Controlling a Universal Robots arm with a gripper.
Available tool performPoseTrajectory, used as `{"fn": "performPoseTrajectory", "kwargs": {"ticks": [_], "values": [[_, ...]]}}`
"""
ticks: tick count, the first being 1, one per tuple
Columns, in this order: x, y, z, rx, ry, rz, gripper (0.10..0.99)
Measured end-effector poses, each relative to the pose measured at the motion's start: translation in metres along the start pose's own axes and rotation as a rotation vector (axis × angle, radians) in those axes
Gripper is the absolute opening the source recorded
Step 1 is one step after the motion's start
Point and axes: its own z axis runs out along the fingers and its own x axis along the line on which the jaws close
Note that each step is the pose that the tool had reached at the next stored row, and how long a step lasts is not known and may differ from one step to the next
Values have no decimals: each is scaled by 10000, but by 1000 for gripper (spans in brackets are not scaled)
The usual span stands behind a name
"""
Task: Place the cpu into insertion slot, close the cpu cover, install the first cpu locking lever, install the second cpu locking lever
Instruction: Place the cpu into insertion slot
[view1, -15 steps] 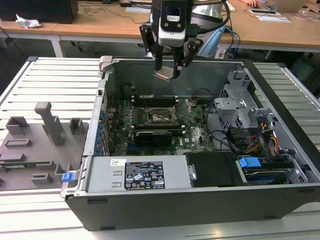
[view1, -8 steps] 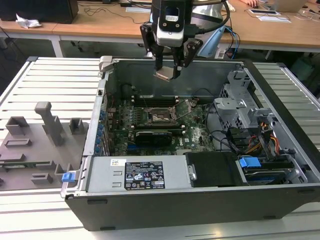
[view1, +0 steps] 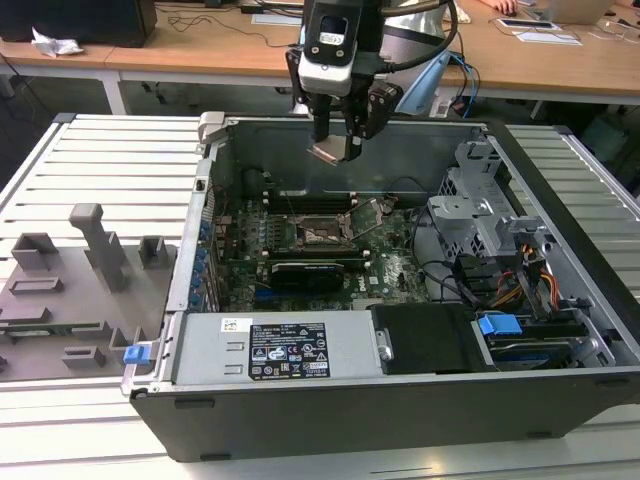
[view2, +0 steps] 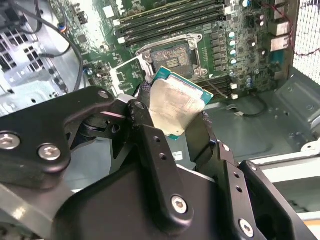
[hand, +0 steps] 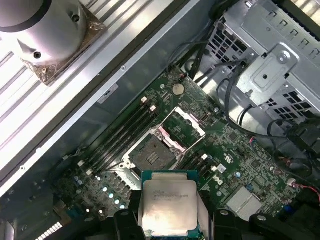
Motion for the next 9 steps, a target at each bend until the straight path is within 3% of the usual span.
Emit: {"fn": "performPoseTrajectory", "kwargs": {"ticks": [9], "values": [[4, -8, 38, -28, -126, 1439, 525]]}}
